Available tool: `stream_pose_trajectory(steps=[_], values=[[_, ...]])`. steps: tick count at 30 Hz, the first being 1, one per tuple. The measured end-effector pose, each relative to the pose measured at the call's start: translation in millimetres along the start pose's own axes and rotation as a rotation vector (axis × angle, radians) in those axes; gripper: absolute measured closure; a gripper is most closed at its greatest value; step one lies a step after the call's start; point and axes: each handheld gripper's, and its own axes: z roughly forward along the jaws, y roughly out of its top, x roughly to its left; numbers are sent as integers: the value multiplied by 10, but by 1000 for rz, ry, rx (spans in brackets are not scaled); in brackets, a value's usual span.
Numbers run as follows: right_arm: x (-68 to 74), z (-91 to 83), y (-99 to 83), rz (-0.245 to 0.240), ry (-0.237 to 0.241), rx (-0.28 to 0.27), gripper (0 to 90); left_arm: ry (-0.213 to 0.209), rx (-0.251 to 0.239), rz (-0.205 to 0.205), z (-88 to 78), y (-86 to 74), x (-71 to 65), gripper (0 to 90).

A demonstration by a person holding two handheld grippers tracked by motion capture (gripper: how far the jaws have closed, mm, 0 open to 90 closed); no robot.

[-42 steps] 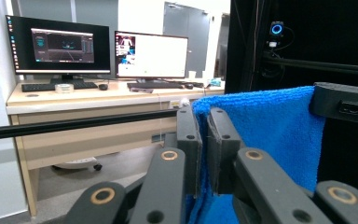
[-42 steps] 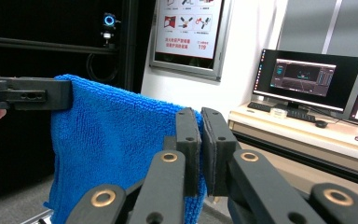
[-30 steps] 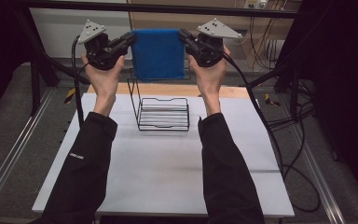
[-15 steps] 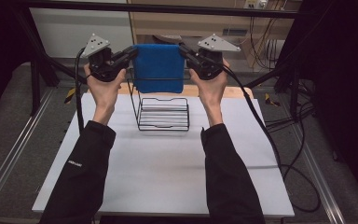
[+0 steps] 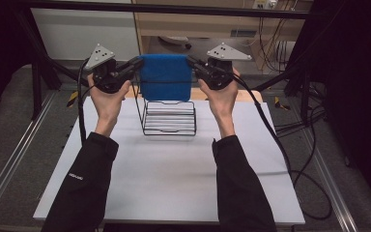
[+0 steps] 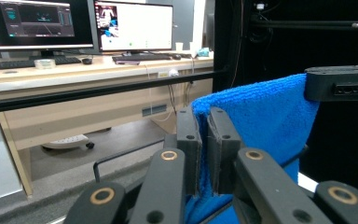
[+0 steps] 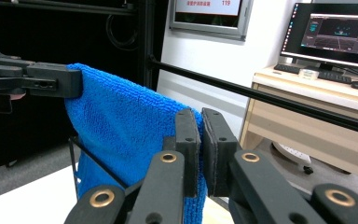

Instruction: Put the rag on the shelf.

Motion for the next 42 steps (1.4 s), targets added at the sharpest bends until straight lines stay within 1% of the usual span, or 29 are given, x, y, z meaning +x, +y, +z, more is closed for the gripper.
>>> stream_pose_trajectory(steps=[2, 4, 6, 8, 9, 11, 13, 14, 16, 17, 18, 21, 22, 27, 29, 35, 38, 39, 40, 42], values=[[13, -25, -27, 0, 9, 4, 861, -8, 8, -1, -14, -10, -5, 843], [17, -35, -33, 2, 15, 8, 861, -13, 16, 8, -32, -21, -11, 843], [26, -53, -38, -1, 23, 13, 860, -4, 23, 23, -53, -32, -17, 842], [38, -63, -38, -4, 29, 17, 860, -12, 29, 22, -59, -45, -30, 840], [42, -66, -39, -6, 31, 19, 860, -1, 36, 31, -73, -48, -25, 840], [52, -71, -44, -8, 32, 28, 860, -5, 39, 30, -89, -64, -42, 840], [60, -82, -53, -13, 34, 35, 860, -4, 44, 36, -102, -77, -54, 839], [64, -88, -59, -11, 36, 36, 860, -12, 48, 32, -102, -86, -61, 839], [70, -100, -75, -14, 39, 40, 860, -15, 50, 35, -105, -100, -74, 838], [74, -107, -83, -15, 42, 42, 860, -11, 58, 42, -112, -106, -74, 838], [80, -117, -93, -14, 43, 42, 860, -11, 57, 40, -114, -113, -80, 838], [94, -143, -123, -11, 56, 48, 859, -14, 71, 47, -132, -134, -90, 834], [106, -157, -144, -7, 66, 60, 859, -15, 78, 51, -139, -144, -92, 833], [127, -169, -190, -3, 77, 82, 859, -15, 123, 56, -134, -211, -102, 827], [137, -169, -212, -5, 80, 89, 859, -16, 131, 60, -134, -233, -103, 826], [148, -176, -284, -3, 94, 114, 859, -25, 169, 64, -145, -281, -106, 808], [152, -172, -302, -5, 95, 119, 859, -30, 188, 60, -169, -274, -109, 793], [152, -167, -320, -8, 92, 125, 859, -33, 197, 55, -183, -261, -110, 757], [152, -167, -320, -8, 92, 125, 859, -35, 196, 51, -201, -243, -110, 757], [149, -162, -338, -8, 92, 129, 859, -45, 186, 34, -247, -189, -101, 713]])
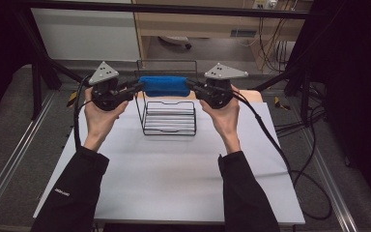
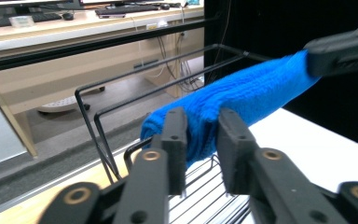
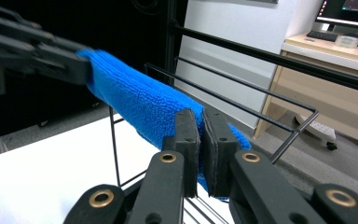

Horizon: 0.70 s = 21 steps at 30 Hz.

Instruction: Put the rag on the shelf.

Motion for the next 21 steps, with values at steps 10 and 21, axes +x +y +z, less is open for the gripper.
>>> stream_pose_trajectory(steps=[10, 21], values=[[39, 41, -43, -31, 4, 17, 855, -28, 12, -84, -58, 150, 31, 740], [57, 61, -81, -50, 20, 50, 834, -59, 183, -54, 159, -76, 1, 898]])
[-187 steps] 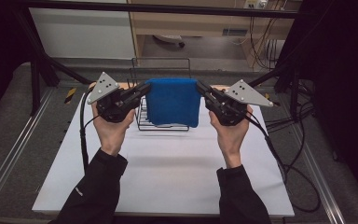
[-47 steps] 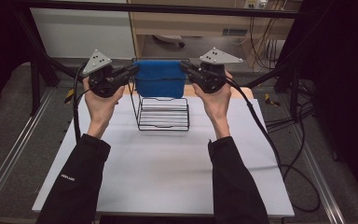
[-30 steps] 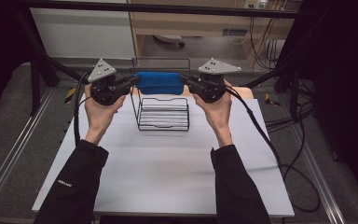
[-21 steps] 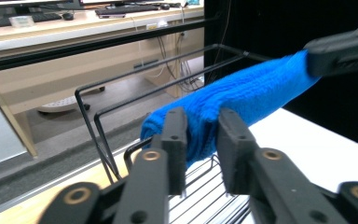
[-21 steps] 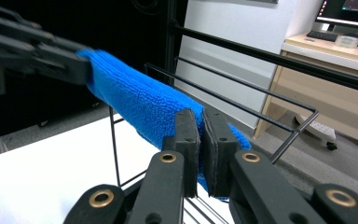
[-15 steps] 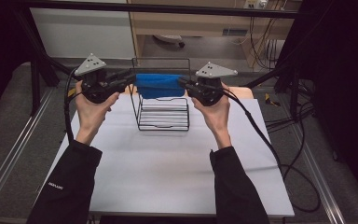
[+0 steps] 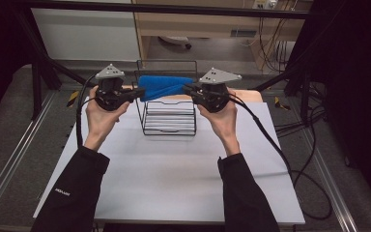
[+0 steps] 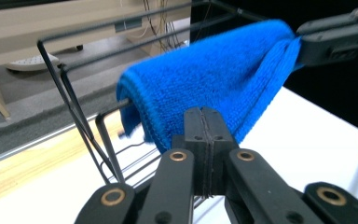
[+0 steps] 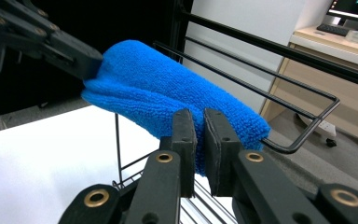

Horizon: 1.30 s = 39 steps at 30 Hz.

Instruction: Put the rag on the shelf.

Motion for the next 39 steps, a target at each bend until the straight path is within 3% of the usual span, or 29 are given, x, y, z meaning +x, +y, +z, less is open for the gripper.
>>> stream_pose_trajectory(steps=[7, 13, 17, 20, 23, 29, 39], values=[[-20, -16, -36, 22, 11, -2, 777, 27, 18, 17, 68, -56, 26, 899], [-43, -72, -25, 79, 54, -31, 717, 39, 26, 23, 122, -86, 33, 899], [-47, -72, -38, 108, 86, -35, 739, 43, 34, 31, 155, -109, 33, 899], [-49, -45, -81, 122, 105, 0, 800, 50, 42, 41, 178, -127, 35, 899], [-70, 1, -161, 141, 96, 44, 869, 49, 37, 42, 190, -141, 37, 899], [-128, 94, -327, 151, 44, 86, 886, 46, 34, 42, 219, -170, 45, 898], [-126, 40, -341, 131, 34, 33, 829, 39, 16, 42, 170, -184, 46, 866]])
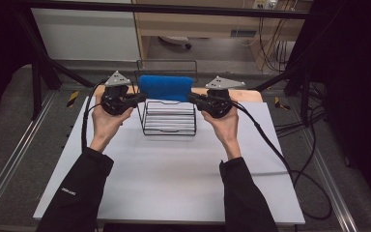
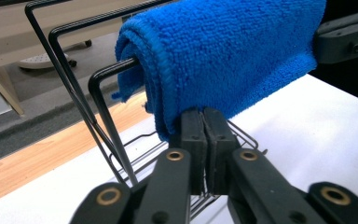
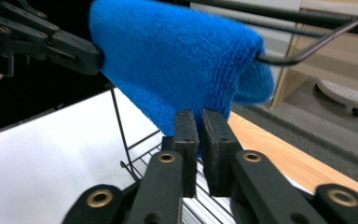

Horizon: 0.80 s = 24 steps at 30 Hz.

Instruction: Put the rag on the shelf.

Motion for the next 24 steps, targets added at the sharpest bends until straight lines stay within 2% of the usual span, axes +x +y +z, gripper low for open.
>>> stream_pose_trajectory(steps=[5, 8, 9, 10, 11, 12, 18, 24], values=[[35, -185, 45, 4, 6, -36, 741, 6, -4, -17, -97, -40, 26, 762], [47, -304, 65, 9, 8, -31, 665, 12, 5, -26, -152, -85, 46, 686], [52, -342, 68, 5, 4, -30, 626, 9, 6, -29, -170, -107, 50, 664], [56, -412, 62, 14, 0, -34, 546, 3, 9, -31, -185, -131, 55, 612], [56, -412, 62, 14, 0, -34, 546, -4, 12, -33, -199, -159, 60, 612], [59, -443, 52, 24, -2, -37, 506, -7, 13, -35, -212, -192, 61, 583], [52, -559, -84, 37, -23, 3, 324, -18, 43, -24, -254, -432, 45, 426], [-8, -622, -276, 70, -26, 48, 179, -31, 56, -45, -285, -702, 37, 300]])
